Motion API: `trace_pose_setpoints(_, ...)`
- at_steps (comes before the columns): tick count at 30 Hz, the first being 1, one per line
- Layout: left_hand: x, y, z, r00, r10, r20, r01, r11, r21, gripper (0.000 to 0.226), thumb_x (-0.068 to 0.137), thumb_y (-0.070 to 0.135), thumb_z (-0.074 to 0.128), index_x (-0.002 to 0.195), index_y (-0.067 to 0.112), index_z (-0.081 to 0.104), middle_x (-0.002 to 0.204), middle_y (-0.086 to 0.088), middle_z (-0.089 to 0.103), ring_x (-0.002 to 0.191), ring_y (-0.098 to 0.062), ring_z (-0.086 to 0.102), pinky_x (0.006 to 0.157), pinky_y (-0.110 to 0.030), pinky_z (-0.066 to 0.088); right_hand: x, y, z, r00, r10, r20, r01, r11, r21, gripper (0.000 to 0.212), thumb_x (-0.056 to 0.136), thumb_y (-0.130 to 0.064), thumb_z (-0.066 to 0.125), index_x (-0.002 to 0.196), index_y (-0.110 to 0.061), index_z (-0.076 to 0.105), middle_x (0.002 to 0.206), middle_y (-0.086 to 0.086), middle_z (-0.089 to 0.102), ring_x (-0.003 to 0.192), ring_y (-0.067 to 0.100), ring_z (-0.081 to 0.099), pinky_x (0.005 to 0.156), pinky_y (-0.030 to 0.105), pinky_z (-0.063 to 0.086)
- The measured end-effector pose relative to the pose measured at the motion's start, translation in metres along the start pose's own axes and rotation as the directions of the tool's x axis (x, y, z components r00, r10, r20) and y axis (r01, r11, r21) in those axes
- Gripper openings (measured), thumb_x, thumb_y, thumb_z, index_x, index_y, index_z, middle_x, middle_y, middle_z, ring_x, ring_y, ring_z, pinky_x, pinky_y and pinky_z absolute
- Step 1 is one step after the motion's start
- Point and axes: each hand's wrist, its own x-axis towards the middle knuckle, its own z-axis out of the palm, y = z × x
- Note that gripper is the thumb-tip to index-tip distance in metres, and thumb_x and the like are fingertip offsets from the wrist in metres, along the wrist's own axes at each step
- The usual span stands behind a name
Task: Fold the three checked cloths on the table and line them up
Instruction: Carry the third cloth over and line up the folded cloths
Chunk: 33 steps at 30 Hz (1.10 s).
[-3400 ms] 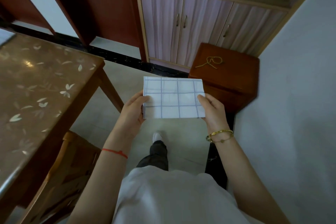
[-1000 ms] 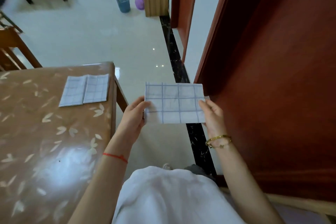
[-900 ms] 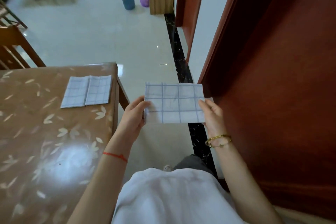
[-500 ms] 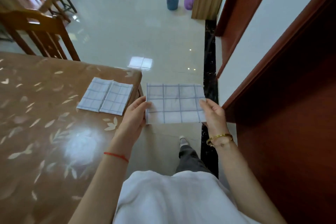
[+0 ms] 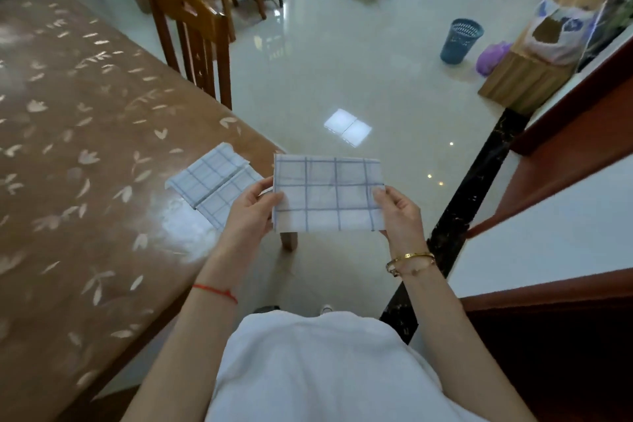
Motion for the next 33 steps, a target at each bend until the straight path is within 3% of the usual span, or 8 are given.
trace_pose_setpoints(5, 0.015, 0.003, 0.001, 0.990, -0.002, -0.144, -0.008, 0.998, -0.064, 0.036, 0.096, 0.001, 0.054, 0.131, 0.011, 0.056, 0.106, -0.007, 0.069, 0.092, -0.021, 0.066, 0.088, -0.038, 0.054, 0.039, -0.010, 0.011, 0.991, 0.046, 0.128, -0.039, 0.998, -0.057, 0.019, 0.091, -0.026, 0.062, 0.080, -0.011, 0.062, 0.082, 0.005, 0.053, 0.077, 0.020, 0.049, 0.067, 0.032, 0.039)
trace_pose_setpoints(7, 0.021, 0.005, 0.000, 0.981, -0.017, -0.191, -0.002, 0.995, -0.097, 0.034, 0.096, 0.003, 0.056, 0.128, 0.015, 0.058, 0.109, -0.008, 0.070, 0.092, -0.021, 0.068, 0.091, -0.043, 0.054, 0.054, -0.013, 0.020, 0.979, 0.052, 0.197, -0.035, 0.996, -0.086, 0.014, 0.088, -0.031, 0.063, 0.078, -0.023, 0.066, 0.083, 0.004, 0.058, 0.080, 0.020, 0.053, 0.070, 0.036, 0.042)
trace_pose_setpoints(10, 0.030, 0.009, -0.006, 0.964, -0.035, -0.263, 0.000, 0.991, -0.131, 0.032, 0.095, 0.005, 0.058, 0.125, 0.018, 0.059, 0.112, -0.005, 0.071, 0.097, -0.022, 0.070, 0.087, -0.042, 0.058, 0.076, -0.017, 0.035, 0.962, 0.048, 0.268, -0.018, 0.993, -0.116, 0.016, 0.087, -0.030, 0.062, 0.075, -0.023, 0.069, 0.081, 0.001, 0.062, 0.081, 0.017, 0.055, 0.073, 0.037, 0.044)
trace_pose_setpoints(14, 0.046, 0.014, -0.016, 0.936, -0.046, -0.348, -0.017, 0.984, -0.175, 0.035, 0.095, 0.003, 0.059, 0.128, 0.014, 0.056, 0.110, -0.004, 0.072, 0.092, -0.019, 0.071, 0.063, -0.027, 0.059, 0.100, -0.024, 0.061, 0.940, 0.049, 0.339, -0.001, 0.990, -0.140, 0.016, 0.089, -0.028, 0.061, 0.076, -0.020, 0.068, 0.078, -0.001, 0.059, 0.077, 0.016, 0.052, 0.070, 0.036, 0.042)
trace_pose_setpoints(20, 0.074, 0.026, -0.041, 0.894, -0.047, -0.446, -0.049, 0.978, -0.202, 0.035, 0.094, 0.002, 0.059, 0.127, 0.012, 0.057, 0.115, -0.011, 0.069, 0.109, -0.027, 0.066, 0.091, -0.038, 0.055, 0.135, -0.027, 0.109, 0.907, 0.078, 0.413, -0.004, 0.984, -0.177, 0.018, 0.093, -0.020, 0.061, 0.078, -0.018, 0.069, 0.078, -0.002, 0.062, 0.079, 0.016, 0.054, 0.071, 0.036, 0.044)
trace_pose_setpoints(26, 0.101, 0.045, -0.073, 0.866, -0.039, -0.499, -0.092, 0.968, -0.235, 0.032, 0.094, 0.005, 0.060, 0.124, 0.016, 0.057, 0.113, -0.008, 0.070, 0.099, -0.022, 0.069, 0.069, -0.027, 0.056, 0.161, -0.037, 0.165, 0.880, 0.114, 0.462, -0.015, 0.977, -0.214, 0.015, 0.094, -0.019, 0.059, 0.084, -0.019, 0.070, 0.080, -0.001, 0.065, 0.079, 0.018, 0.061, 0.065, 0.031, 0.051)
trace_pose_setpoints(29, 0.111, 0.055, -0.090, 0.861, -0.038, -0.508, -0.099, 0.966, -0.239, 0.029, 0.095, 0.005, 0.060, 0.120, 0.019, 0.058, 0.110, -0.006, 0.072, 0.096, -0.019, 0.069, 0.069, -0.027, 0.055, 0.167, -0.043, 0.191, 0.870, 0.133, 0.474, -0.030, 0.975, -0.219, 0.013, 0.095, -0.020, 0.059, 0.086, -0.019, 0.069, 0.079, -0.002, 0.065, 0.073, 0.014, 0.061, 0.056, 0.025, 0.052)
trace_pose_setpoints(33, 0.124, 0.066, -0.113, 0.857, -0.029, -0.515, -0.121, 0.959, -0.255, 0.028, 0.095, 0.002, 0.058, 0.119, 0.017, 0.057, 0.103, -0.004, 0.072, 0.090, -0.017, 0.070, 0.073, -0.029, 0.055, 0.175, -0.045, 0.221, 0.856, 0.148, 0.495, -0.022, 0.967, -0.253, 0.013, 0.095, -0.022, 0.058, 0.088, -0.020, 0.068, 0.078, -0.002, 0.065, 0.072, 0.015, 0.062, 0.057, 0.026, 0.052)
